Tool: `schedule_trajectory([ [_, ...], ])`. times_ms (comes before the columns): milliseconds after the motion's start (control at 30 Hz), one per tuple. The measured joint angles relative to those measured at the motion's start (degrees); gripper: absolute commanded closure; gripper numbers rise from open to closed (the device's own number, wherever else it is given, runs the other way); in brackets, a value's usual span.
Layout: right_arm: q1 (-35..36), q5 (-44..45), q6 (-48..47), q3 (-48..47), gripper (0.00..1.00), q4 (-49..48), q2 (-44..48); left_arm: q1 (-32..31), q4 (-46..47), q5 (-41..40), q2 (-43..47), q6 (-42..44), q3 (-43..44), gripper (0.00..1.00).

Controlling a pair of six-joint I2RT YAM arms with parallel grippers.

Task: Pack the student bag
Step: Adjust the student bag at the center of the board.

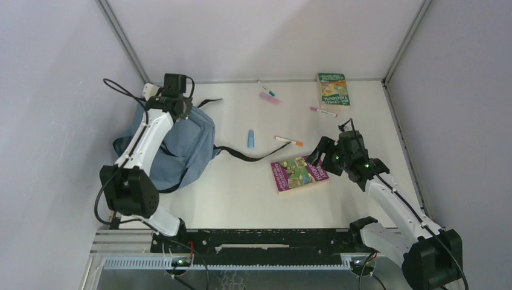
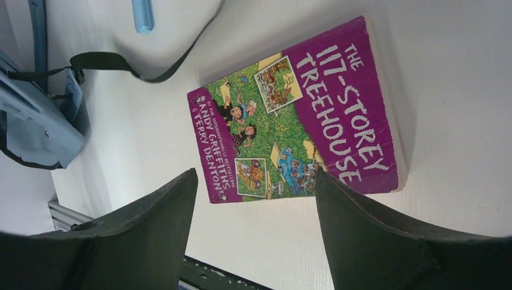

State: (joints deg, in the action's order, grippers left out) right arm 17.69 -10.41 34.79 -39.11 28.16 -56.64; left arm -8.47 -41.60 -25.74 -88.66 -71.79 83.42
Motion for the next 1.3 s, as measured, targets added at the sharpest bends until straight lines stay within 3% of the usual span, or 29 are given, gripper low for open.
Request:
schedule_trajectory([
  [267, 0.5, 1.6, 0.4, 0.0, 0.21, 1.0, 1.3, 1.6, 0.8, 5.2, -1.2, -2.7, 3.0, 1.0],
  [467, 0.9, 1.3, 0.6, 0.0, 0.21, 0.7, -0.2, 1.5, 1.2, 5.8, 10.7, -5.6, -0.2, 1.0],
  [700, 2.0, 0.1, 1.1, 0.0, 0.22, -1.7, -3.8, 0.5, -1.9, 0.9, 21.8, -15.6, -0.1, 1.0],
  [833, 3.7, -0.2, 1.4, 0.0, 0.22, -2.1, -4.9, 0.4, -2.3, -2.8, 18.6, -22.4, 0.1, 1.0],
  [967, 5.2, 0.1, 1.6, -0.1, 0.21, -2.0, -4.8, 1.1, -3.4, -4.9, 8.9, -27.1, 3.0, 1.0],
  [1000, 5.4, 0.5, 1.6, -0.2, 0.21, -1.7, -4.7, 1.4, -3.7, -5.2, 6.1, -27.8, 4.2, 0.87],
  [1067, 6.0, 1.1, 1.6, -0.3, 0.21, -1.2, -4.4, 2.1, -4.1, -5.4, 1.3, -28.4, 6.4, 0.33],
  [1100, 6.3, 1.4, 1.7, -0.4, 0.21, -1.0, -4.2, 2.6, -3.8, -5.4, -0.9, -28.3, 7.6, 0.15],
  [1133, 6.6, 1.7, 1.7, -0.4, 0.21, -0.8, -3.8, 3.2, -3.1, -5.4, -3.1, -27.5, 8.9, 0.05],
  [1300, 7.8, 3.3, 2.0, -0.6, 0.21, 0.1, -2.5, 5.1, -0.5, -2.8, -11.7, -17.0, 18.0, 0.0],
])
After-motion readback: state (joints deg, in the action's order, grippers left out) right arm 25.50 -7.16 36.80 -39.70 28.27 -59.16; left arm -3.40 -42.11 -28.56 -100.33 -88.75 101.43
